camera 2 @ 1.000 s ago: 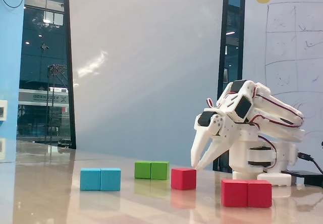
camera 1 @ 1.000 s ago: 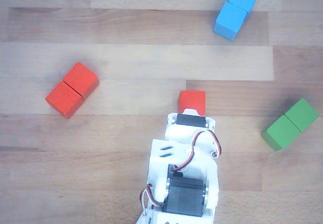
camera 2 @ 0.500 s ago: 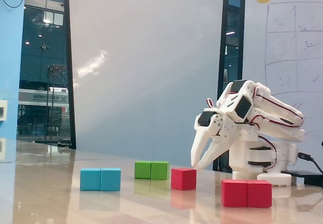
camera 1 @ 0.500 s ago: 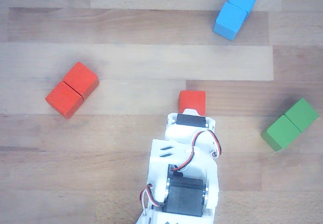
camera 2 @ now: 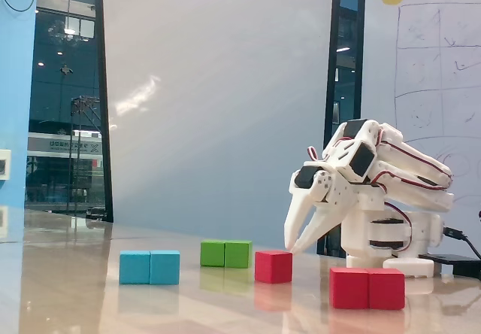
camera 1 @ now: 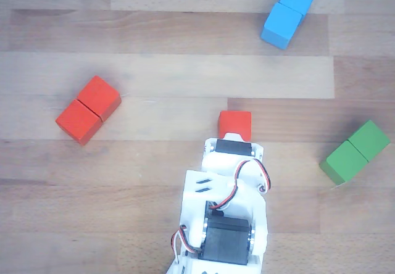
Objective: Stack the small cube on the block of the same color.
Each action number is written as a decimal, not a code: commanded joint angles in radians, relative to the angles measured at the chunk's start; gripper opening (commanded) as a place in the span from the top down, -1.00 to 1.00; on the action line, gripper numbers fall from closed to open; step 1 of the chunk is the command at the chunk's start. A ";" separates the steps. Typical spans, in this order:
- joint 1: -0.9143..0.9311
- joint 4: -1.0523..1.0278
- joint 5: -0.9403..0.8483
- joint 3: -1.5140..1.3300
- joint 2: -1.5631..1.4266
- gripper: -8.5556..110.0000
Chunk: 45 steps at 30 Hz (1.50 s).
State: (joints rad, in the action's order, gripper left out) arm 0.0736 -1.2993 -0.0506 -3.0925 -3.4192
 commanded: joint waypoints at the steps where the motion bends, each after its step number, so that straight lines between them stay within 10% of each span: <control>1: -0.003 -0.006 0.002 0.046 -0.029 0.86; 20: 0.000 -0.003 0.008 0.101 0.023 0.85; 45: 0.138 -0.052 -0.002 1.307 1.285 0.85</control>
State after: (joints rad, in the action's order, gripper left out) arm 0.1672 -1.3070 -0.0506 -1.9742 -2.2059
